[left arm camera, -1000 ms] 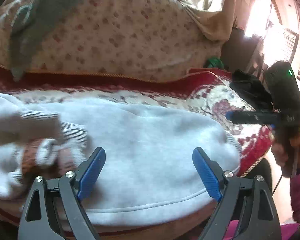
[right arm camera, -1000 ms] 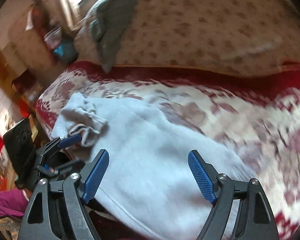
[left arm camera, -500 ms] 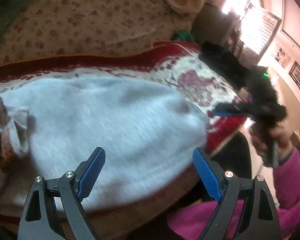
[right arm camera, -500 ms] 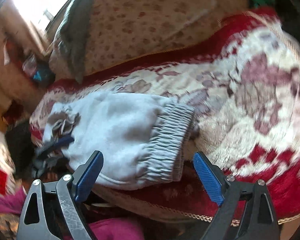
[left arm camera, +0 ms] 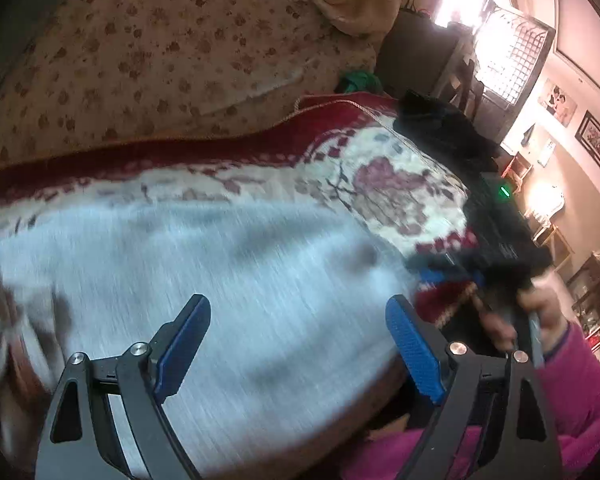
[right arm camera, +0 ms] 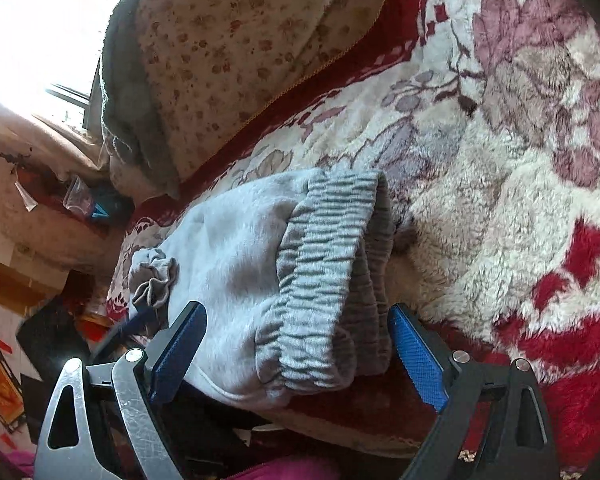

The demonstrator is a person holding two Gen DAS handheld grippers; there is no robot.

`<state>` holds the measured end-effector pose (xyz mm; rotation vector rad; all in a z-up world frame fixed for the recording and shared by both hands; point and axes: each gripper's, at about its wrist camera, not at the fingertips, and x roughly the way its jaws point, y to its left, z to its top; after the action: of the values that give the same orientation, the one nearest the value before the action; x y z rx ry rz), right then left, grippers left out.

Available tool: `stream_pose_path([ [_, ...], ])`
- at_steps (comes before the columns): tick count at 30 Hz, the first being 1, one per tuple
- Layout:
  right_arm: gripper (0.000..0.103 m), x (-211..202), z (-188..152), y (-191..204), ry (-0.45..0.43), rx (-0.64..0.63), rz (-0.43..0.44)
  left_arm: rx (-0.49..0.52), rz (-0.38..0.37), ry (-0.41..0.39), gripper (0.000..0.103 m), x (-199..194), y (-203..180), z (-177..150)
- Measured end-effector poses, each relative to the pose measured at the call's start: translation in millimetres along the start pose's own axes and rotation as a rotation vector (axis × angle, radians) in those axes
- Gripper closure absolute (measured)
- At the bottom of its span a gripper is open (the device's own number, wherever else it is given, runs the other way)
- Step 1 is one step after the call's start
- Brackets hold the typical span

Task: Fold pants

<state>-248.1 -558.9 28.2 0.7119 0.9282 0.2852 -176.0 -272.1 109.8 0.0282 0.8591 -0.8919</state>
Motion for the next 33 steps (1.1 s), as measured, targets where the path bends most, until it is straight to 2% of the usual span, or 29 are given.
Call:
stream_pose_path([
  [2, 0.008, -5, -4, 0, 0.008, -0.015, 0.005, 0.011, -0.002, 0.022, 0.014, 13, 7, 21],
  [5, 0.006, -16, -13, 1, -0.001, -0.02, 0.039, 0.025, -0.067, 0.061, 0.012, 35, 14, 46],
  [7, 0.005, -19, -21, 0, 0.011, -0.011, 0.071, 0.031, -0.099, 0.094, 0.01, 51, 15, 59],
  [11, 0.004, -13, -39, 4, 0.04, -0.029, 0.078, 0.072, -0.139, 0.175, 0.01, 90, 7, 76],
  [14, 0.004, 2, -49, 5, 0.055, -0.035, 0.119, 0.096, -0.155, 0.224, 0.01, 116, 1, 81],
  [24, 0.002, 40, -53, 3, 0.007, -0.042, 0.205, 0.151, -0.17, 0.357, 0.009, 171, -5, 83],
  [30, 0.001, 46, -48, 9, -0.064, -0.034, 0.193, 0.2, -0.191, 0.435, 0.008, 194, -5, 82],
  [32, 0.004, 47, -47, 18, -0.07, -0.074, 0.169, 0.21, -0.184, 0.459, 0.013, 200, -5, 78],
  [33, 0.007, 47, -47, 22, -0.069, -0.101, 0.158, 0.216, -0.19, 0.457, 0.02, 200, -5, 77],
])
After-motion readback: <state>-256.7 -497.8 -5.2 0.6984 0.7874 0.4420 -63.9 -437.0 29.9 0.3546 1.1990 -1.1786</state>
